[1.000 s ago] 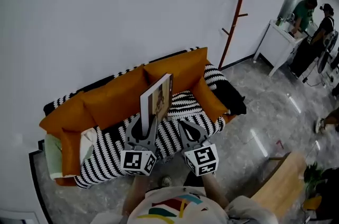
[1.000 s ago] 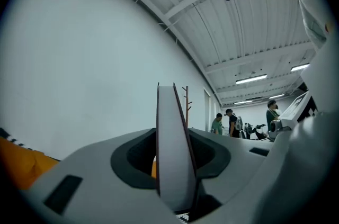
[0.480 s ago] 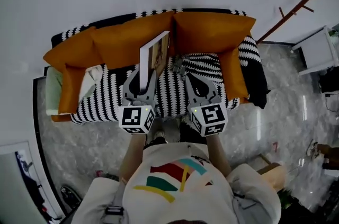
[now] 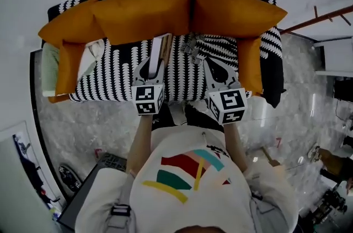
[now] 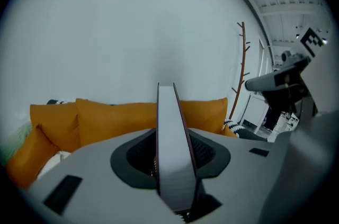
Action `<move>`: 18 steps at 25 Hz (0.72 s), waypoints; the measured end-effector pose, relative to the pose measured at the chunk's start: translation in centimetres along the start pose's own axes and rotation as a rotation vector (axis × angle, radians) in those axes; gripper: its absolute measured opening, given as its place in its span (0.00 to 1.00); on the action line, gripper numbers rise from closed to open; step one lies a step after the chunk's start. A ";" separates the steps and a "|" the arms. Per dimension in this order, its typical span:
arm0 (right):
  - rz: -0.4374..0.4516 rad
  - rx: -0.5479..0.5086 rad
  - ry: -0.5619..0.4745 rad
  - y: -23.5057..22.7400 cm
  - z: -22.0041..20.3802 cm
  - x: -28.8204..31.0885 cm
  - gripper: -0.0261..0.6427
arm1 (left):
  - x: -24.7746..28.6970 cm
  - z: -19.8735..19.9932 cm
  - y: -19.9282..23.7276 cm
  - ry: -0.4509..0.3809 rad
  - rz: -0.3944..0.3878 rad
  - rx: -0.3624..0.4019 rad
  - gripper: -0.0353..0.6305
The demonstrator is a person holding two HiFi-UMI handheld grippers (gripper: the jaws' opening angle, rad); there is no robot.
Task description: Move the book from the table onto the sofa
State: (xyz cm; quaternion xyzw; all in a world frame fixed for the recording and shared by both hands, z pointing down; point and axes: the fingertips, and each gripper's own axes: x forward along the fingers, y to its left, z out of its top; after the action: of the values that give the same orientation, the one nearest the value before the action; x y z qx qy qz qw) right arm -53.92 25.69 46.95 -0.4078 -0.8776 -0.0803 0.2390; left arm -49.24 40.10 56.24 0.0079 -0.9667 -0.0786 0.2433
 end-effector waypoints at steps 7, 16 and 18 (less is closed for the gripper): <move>-0.048 0.003 0.075 3.9 -0.7 2.4 0.06 | 4.2 -7.5 4.2 0.186 -0.137 -0.017 0.28; -0.139 0.031 0.185 3.5 -3.9 2.9 0.06 | 11.8 -13.1 3.4 0.397 -0.469 0.250 0.28; -0.158 0.051 0.204 2.9 -4.6 3.0 0.06 | 13.8 -13.5 3.5 0.426 -0.522 0.335 0.28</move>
State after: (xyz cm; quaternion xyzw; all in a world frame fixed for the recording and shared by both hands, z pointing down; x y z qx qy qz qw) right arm -51.79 28.08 52.28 -0.3209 -0.8799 -0.1177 0.3301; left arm -54.96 40.85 74.97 0.3099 -0.8594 0.0246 0.4059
